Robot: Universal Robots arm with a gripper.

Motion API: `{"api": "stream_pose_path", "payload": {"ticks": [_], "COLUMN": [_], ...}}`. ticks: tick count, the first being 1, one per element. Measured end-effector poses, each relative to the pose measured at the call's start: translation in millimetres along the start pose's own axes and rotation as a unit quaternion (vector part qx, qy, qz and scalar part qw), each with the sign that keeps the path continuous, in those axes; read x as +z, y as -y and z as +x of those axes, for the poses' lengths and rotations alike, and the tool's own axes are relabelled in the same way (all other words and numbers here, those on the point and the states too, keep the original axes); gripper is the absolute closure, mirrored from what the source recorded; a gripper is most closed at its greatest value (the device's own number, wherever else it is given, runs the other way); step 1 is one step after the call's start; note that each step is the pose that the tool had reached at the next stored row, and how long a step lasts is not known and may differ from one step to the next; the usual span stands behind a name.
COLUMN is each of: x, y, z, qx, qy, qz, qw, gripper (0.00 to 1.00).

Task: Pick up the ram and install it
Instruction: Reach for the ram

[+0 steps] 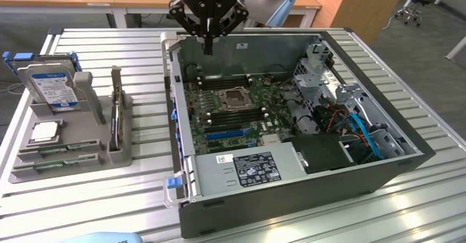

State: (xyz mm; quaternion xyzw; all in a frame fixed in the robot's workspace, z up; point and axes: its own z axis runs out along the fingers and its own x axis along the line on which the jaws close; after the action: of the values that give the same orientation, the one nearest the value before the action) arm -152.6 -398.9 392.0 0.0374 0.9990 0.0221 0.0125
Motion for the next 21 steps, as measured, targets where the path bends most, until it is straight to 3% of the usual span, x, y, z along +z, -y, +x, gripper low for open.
{"api": "stream_pose_path", "payload": {"ticks": [21], "x": [0.0], "y": [3.5], "z": [46.2], "qx": [0.0], "qy": [0.0], "qz": [0.0], "qw": [1.0], "gripper": [0.9]}}
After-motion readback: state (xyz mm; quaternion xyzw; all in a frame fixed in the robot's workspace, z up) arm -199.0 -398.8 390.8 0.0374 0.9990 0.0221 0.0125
